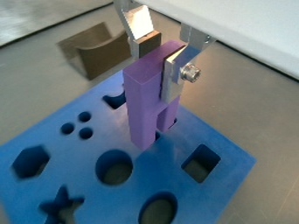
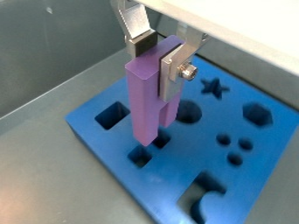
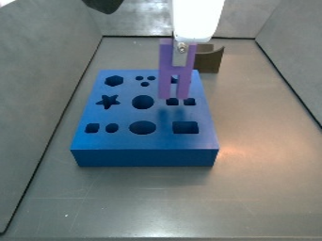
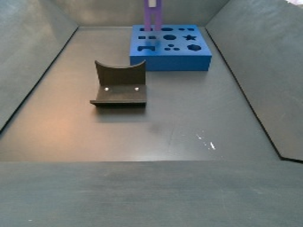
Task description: Insert the double-square object.
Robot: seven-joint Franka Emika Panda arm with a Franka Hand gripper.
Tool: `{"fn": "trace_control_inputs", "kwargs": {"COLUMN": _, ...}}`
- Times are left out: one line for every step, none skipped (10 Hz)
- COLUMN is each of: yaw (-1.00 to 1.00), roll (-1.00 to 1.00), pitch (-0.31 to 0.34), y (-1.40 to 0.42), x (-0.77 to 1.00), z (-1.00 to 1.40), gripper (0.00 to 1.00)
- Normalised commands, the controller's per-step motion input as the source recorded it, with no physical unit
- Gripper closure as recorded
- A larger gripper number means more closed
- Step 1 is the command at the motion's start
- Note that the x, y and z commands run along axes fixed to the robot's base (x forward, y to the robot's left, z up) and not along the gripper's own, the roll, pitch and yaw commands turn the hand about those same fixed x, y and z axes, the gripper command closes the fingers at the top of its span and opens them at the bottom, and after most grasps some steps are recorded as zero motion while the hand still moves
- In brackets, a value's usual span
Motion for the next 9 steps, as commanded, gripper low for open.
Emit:
{"fn": "trace_control_inputs", "kwargs": {"yaw": -0.26, "roll": -0.02, "pitch": -0.081, "y": 0.11, "x": 0.11, "z": -0.29, "gripper": 1.0}}
{"fn": "trace_control_inputs", "kwargs": {"yaw": -0.11, "roll": 0.07, "pitch": -0.029, "y": 0.09, "x": 0.0, "z": -0.19, "gripper": 1.0}}
{"fn": "trace_control_inputs", "kwargs": {"yaw": 0.0, "roll": 0.04, "pitch": -0.023, "y": 0.08, "x": 0.0, "z": -0.22, "gripper": 1.0}}
{"fn": "trace_control_inputs", "kwargs": {"yaw": 0.0, "roll": 0.06, "pitch": -0.079, "y": 0.04, "x": 0.02, "z": -0.36, "gripper": 1.0}}
{"fn": "trace_control_inputs", "kwargs": {"yaw": 0.11, "roll": 0.06, "pitch": -0.046, "y": 0.01, "x": 0.17, "z": -0.42, "gripper": 1.0}}
{"fn": "trace_control_inputs", "kwargs": {"yaw": 0.07, "roll": 0.05, "pitch": -0.033, "y": 0.0, "x": 0.27, "z": -0.41, "gripper": 1.0}}
{"fn": "trace_control_inputs", "kwargs": {"yaw": 0.03, "roll": 0.04, "pitch": -0.027, "y": 0.0, "x": 0.29, "z": -0.44, "gripper": 1.0}}
{"fn": "trace_control_inputs", "kwargs": {"yaw": 0.06, "roll": 0.07, "pitch": -0.021, "y": 0.0, "x": 0.25, "z": -0.43, "gripper": 1.0}}
{"fn": "trace_control_inputs", "kwargs": {"yaw": 0.08, "roll": 0.08, "pitch": -0.014, "y": 0.0, "x": 0.25, "z": -0.45, "gripper": 1.0}}
